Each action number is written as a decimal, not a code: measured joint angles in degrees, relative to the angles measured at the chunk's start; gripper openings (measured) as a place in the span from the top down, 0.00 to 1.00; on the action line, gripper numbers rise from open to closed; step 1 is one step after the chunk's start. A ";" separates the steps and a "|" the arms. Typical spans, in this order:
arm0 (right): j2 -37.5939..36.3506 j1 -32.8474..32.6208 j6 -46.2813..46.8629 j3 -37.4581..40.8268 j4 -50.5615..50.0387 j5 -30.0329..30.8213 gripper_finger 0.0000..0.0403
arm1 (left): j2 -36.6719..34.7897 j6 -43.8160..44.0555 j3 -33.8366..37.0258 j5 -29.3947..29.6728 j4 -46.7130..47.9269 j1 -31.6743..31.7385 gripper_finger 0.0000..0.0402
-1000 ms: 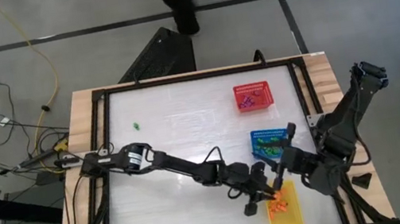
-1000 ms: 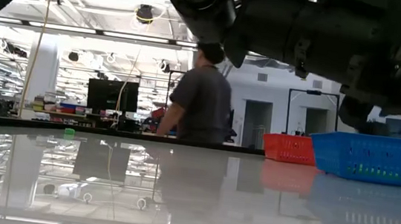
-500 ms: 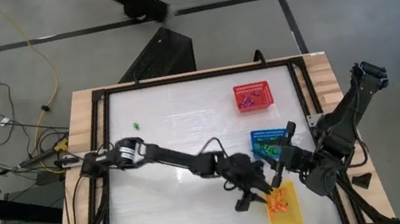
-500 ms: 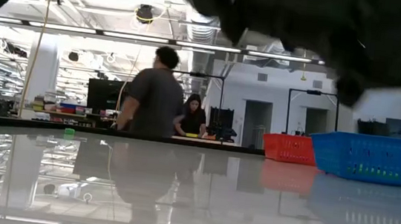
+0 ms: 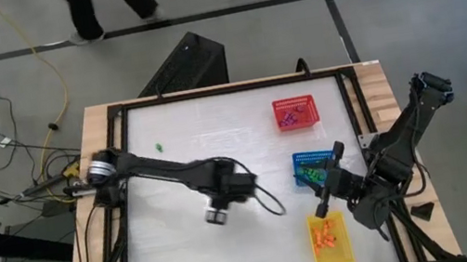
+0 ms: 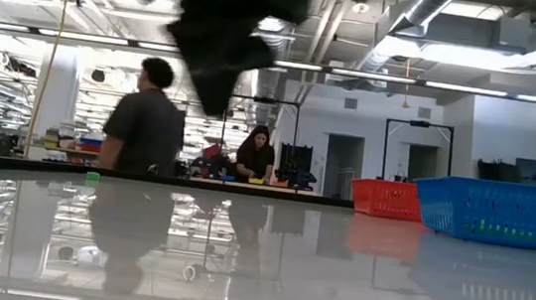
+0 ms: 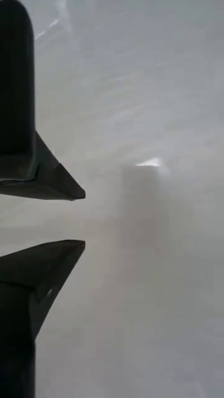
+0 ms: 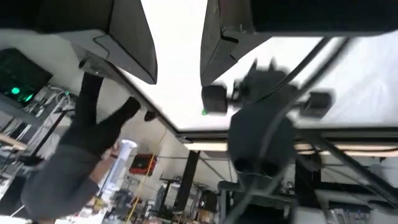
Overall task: Sort Halloween decoration
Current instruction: Put the green skeleton toy into the blue basket, then return to Home Position
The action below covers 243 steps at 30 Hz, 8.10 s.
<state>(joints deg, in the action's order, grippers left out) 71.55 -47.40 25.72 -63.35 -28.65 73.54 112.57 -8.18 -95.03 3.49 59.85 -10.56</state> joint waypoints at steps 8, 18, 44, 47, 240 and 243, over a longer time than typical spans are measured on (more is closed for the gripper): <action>0.10 0.64 8.25 0.00 -6.05 -1.03 0.62 | -24.73 7.89 30.11 5.30 -6.94 4.82 0.79; 3.53 10.54 8.72 0.04 -7.37 -2.96 0.62 | -46.18 11.77 42.70 11.79 -10.43 17.33 0.79; 8.04 22.70 2.29 0.02 -8.39 -21.98 0.62 | -19.68 28.47 42.75 1.18 -9.51 58.35 0.55; 8.04 22.36 2.72 0.02 -8.45 -22.72 0.62 | -18.97 27.37 42.60 0.48 -10.06 58.27 0.49; -61.71 68.63 -13.51 62.86 45.25 -77.72 0.86 | -96.01 15.21 94.43 7.62 -76.82 14.20 0.59; -61.88 68.64 -13.53 62.88 45.16 -77.75 0.84 | -95.97 19.87 94.45 7.69 -72.79 14.20 0.59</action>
<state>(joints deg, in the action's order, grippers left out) 9.67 21.25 12.19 -0.47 16.51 -4.21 16.60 11.69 -0.58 11.18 -12.94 3.64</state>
